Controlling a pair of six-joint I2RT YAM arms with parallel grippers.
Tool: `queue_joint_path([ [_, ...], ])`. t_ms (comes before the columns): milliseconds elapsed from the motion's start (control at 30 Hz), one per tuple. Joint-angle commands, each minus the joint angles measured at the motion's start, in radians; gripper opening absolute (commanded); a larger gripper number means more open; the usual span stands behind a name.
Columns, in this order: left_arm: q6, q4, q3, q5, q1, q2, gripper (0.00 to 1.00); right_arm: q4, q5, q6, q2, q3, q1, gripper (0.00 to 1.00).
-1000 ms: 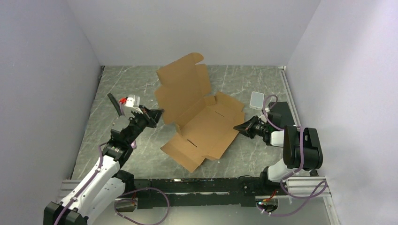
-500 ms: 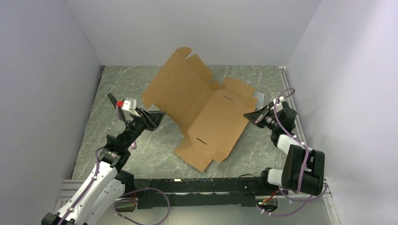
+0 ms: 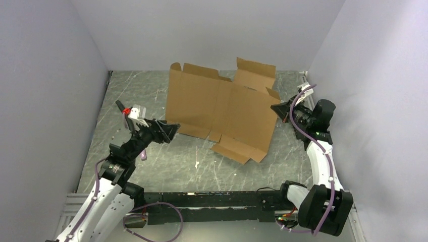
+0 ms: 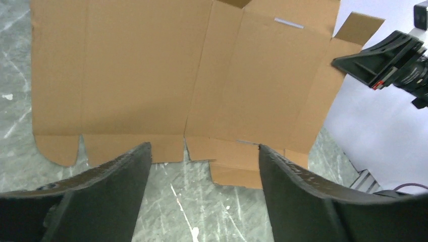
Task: Fold the paper box
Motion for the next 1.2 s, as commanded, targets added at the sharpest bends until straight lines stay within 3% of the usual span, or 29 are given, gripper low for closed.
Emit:
queue_joint_path([
  [0,0.125,-0.105,0.153,-0.007,-0.004,0.021,0.91,-0.118,-0.086,-0.283,-0.027,0.087,-0.002,0.00],
  [67,0.203,-0.137,0.212,-0.016,-0.004,0.061,0.99,-0.176,-0.127,-0.369,-0.028,0.117,-0.002,0.00],
  [300,0.412,-0.259,0.432,-0.042,0.004,0.273,1.00,-0.328,-0.195,-0.603,-0.021,0.255,-0.004,0.00],
  [467,0.467,-0.207,0.462,0.017,0.068,0.343,1.00,-0.253,-0.217,-0.519,-0.034,0.245,-0.011,0.00],
  [600,0.360,-0.226,0.465,0.236,0.231,0.374,1.00,-0.235,-0.205,-0.489,-0.053,0.221,-0.020,0.00],
  [767,0.211,-0.096,0.305,0.423,0.328,0.343,0.99,-0.220,-0.210,-0.472,-0.058,0.203,-0.030,0.00],
  [900,0.112,0.017,0.237,0.486,0.349,0.345,0.99,-0.216,-0.226,-0.460,-0.054,0.194,-0.030,0.00],
  [1033,0.087,0.030,0.232,0.445,0.381,0.393,0.99,-0.209,-0.237,-0.448,-0.055,0.185,-0.030,0.00],
  [1167,0.036,0.196,0.180,0.498,0.415,0.463,0.96,-0.197,-0.246,-0.435,-0.054,0.176,-0.030,0.00],
])
